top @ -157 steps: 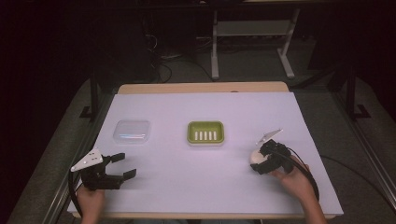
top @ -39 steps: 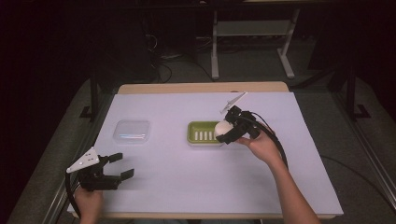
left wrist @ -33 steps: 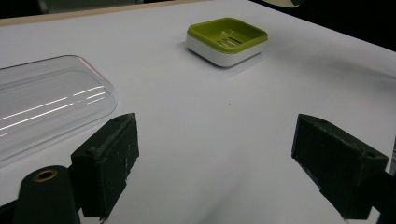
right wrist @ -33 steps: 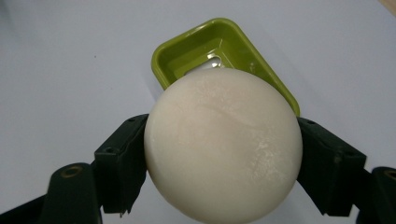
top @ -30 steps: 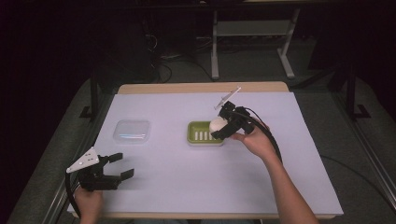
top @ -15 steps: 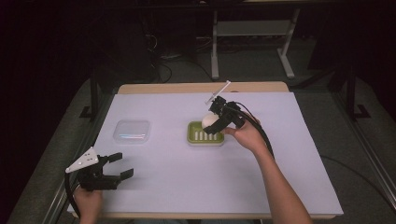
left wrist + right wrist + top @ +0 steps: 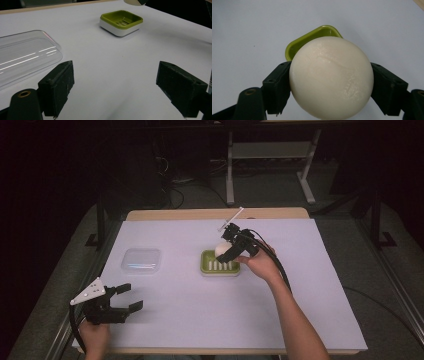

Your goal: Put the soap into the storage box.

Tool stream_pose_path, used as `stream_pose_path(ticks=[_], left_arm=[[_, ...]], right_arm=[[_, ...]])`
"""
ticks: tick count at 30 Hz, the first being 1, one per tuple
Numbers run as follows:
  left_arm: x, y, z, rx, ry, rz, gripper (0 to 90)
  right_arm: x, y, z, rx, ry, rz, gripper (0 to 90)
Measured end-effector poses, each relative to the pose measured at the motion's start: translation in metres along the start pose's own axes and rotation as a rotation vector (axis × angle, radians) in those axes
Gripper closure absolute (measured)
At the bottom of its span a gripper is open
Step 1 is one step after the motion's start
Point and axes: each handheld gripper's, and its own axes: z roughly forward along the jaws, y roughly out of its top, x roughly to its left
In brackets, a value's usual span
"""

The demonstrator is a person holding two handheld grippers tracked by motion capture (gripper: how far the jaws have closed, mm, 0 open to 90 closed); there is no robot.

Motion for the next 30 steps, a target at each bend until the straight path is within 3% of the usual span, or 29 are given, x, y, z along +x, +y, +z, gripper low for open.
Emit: stream_pose_path(ticks=[30], left_arm=[[0.0, 0.0, 0.0, 0.002, 0.003, 0.007, 14.5]], right_arm=[[-0.005, 0.002, 0.029, 0.023, -0.003, 0.051, 23.4]])
